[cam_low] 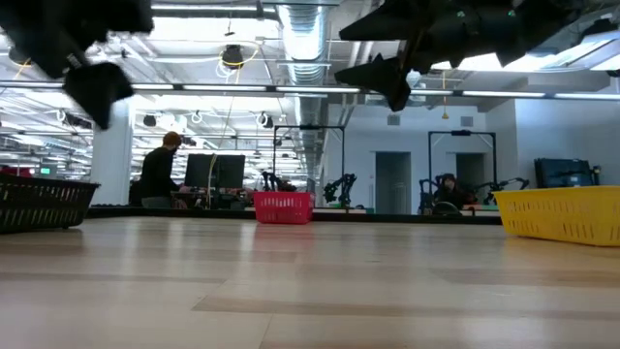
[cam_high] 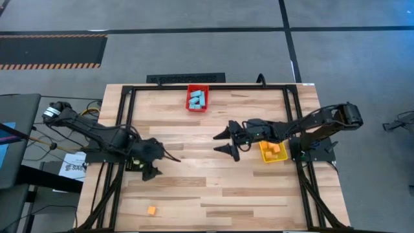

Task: Sort & place blocks by color
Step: Put the yellow block into the yellow bin

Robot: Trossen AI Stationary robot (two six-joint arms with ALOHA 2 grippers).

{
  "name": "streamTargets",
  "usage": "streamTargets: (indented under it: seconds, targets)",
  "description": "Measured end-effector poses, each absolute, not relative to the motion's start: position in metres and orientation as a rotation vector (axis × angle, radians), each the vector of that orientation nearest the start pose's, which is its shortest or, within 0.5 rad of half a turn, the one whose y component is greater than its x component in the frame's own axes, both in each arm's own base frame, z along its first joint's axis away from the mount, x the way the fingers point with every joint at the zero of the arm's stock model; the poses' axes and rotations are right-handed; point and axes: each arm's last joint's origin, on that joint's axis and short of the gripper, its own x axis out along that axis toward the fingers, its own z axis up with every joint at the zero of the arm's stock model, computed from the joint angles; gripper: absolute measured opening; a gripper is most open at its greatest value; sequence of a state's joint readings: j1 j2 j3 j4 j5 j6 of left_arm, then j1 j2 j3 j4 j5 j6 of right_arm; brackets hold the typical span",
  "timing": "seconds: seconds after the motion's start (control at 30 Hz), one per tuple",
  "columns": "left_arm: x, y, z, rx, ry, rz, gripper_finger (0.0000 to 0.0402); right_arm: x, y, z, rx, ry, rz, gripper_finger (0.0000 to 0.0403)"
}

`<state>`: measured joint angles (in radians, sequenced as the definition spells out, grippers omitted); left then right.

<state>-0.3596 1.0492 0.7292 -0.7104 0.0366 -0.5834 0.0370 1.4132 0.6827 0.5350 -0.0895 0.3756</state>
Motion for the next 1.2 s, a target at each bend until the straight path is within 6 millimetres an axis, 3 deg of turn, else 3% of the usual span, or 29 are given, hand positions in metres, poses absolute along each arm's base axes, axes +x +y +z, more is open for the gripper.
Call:
streamTargets:
  seconds: [0.13,0.33,0.63,0.93,1.2]
  targets:
    - [0.187,-0.08,0.239,-0.257,0.907,-0.165,0.0334,0.294,0.03,0.226,0.372,0.233,0.134,0.0295]
    - [0.186,-0.095,0.245,-0.223,0.828,-0.233,0.0333,0.29,0.054,0.223,0.358,0.274,0.206,0.0295]
    - [0.185,-0.139,0.252,-0.183,0.629,-0.346,0.0333,0.281,0.087,0.219,0.312,0.306,0.134,0.0295]
    - [0.198,-0.158,0.219,-0.096,0.745,-0.34,0.0333,0.28,0.089,0.218,0.322,0.315,0.119,0.0295]
    - [0.208,-0.153,0.222,-0.118,0.706,-0.372,0.0333,0.282,0.083,0.219,0.321,0.298,0.103,0.0295]
